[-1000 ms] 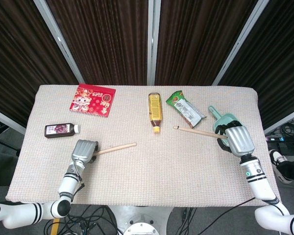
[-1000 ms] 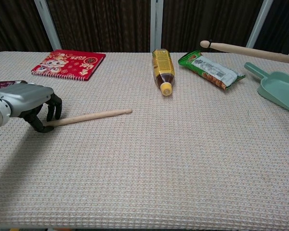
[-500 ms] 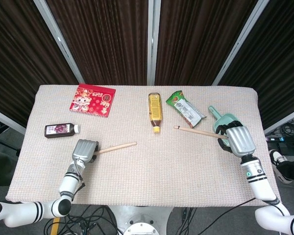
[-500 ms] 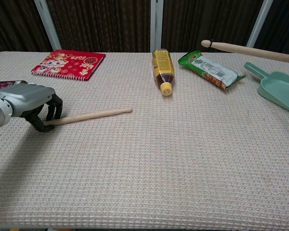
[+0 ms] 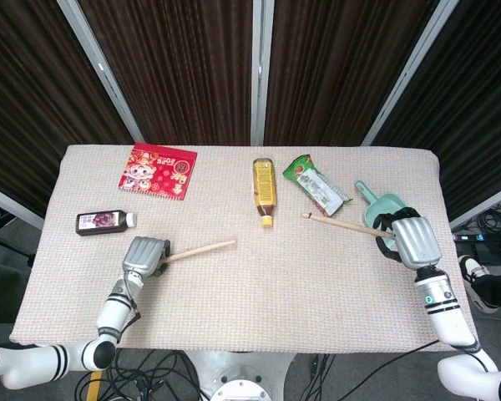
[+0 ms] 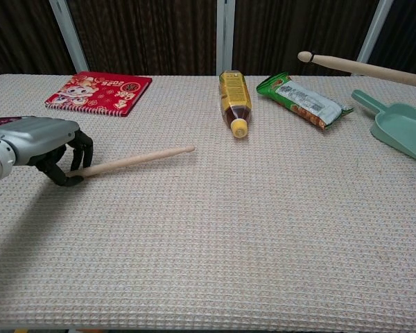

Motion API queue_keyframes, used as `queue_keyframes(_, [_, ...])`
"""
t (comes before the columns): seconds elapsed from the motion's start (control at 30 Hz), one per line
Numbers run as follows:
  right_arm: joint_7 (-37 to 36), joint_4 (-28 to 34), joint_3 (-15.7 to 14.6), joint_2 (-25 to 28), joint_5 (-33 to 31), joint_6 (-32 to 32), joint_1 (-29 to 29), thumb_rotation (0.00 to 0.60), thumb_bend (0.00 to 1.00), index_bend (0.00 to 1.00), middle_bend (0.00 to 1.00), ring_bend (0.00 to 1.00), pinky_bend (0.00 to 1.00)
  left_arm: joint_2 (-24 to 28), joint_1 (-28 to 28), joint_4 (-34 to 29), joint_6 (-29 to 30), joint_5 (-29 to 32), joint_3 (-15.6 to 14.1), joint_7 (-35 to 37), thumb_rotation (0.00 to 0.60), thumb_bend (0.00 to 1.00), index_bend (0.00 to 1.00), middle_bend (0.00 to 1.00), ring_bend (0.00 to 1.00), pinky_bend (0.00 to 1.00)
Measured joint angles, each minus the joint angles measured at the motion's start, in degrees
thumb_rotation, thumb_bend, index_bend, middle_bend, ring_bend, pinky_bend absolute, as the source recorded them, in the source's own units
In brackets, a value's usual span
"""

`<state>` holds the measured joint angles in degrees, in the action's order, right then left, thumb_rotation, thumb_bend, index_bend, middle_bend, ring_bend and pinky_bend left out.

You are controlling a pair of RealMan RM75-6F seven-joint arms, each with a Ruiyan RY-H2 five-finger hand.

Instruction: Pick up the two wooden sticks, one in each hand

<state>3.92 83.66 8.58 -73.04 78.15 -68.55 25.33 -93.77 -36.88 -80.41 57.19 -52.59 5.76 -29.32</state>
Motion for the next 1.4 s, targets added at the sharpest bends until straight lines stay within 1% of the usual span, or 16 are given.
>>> queue_keyframes(0.1, [-1.15,0.22,-0.34,-0.01,0.16,-0.06,-0.36,0.6,0.62,0.65,0.63,0.42,0.29,1.22,0.81,-0.09,-0.82,-3.32,0.02,6.8,0.6,0.53,0.64,0.68,0.75,0.82])
queue_keyframes(0.3, [-6.27,1.09,-2.13,-0.38,2.5,0.51,-0.87,0.6,0.62,0.65,0.63,0.42,0.29,3.93,2.67,-0.43,-0.74,-12.56,0.16,22.78,0.6,0.55,0.64,0.69,0.75,0.82])
queue_keyframes(0.43, [-11.61,1.61,-3.64,-1.89,5.13,1.06,-0.87,0.6,0.62,0.65,0.63,0.43,0.29,6.16,3.21,-1.22,-0.84,-18.76,0.43,33.61,0.6,0.56,0.64,0.68,0.75,0.82])
queue_keyframes(0.53, [-15.64,1.86,-4.66,-4.02,6.97,2.02,-0.41,0.6,0.63,0.66,0.63,0.43,0.29,7.79,2.7,-2.3,-1.89,-22.48,0.86,39.08,0.6,0.56,0.64,0.68,0.75,0.82])
queue_keyframes(0.7, [-19.91,2.51,-5.21,-8.44,8.69,4.36,1.5,0.6,0.63,0.66,0.63,0.44,0.29,9.23,0.28,-4.63,-4.07,-25.61,1.96,42.97,0.6,0.56,0.64,0.68,0.75,0.82])
queue_keyframes(0.97, [-21.51,3.71,-2.92,-14.03,7.83,7.86,5.52,0.6,0.63,0.67,0.63,0.44,0.29,9.49,-2.38,-6.9,-5.75,-27.1,2.98,44.76,0.6,0.56,0.64,0.68,0.75,0.82])
queue_keyframes(1.17, [-20.92,3.16,-1.22,-18.05,7.07,7.92,7.08,0.6,0.63,0.67,0.63,0.44,0.29,9.59,-3.16,-7.97,-6.5,-27.46,3.22,48.55,0.6,0.56,0.64,0.68,0.75,0.82])
queue_keyframes(1.4, [-21.61,0.73,-0.36,-21.77,7.42,5.88,7.85,0.6,0.63,0.67,0.63,0.44,0.29,10.21,-3.63,-8.9,-6.42,-28.93,3.07,53.8,0.6,0.56,0.64,0.68,0.75,0.82])
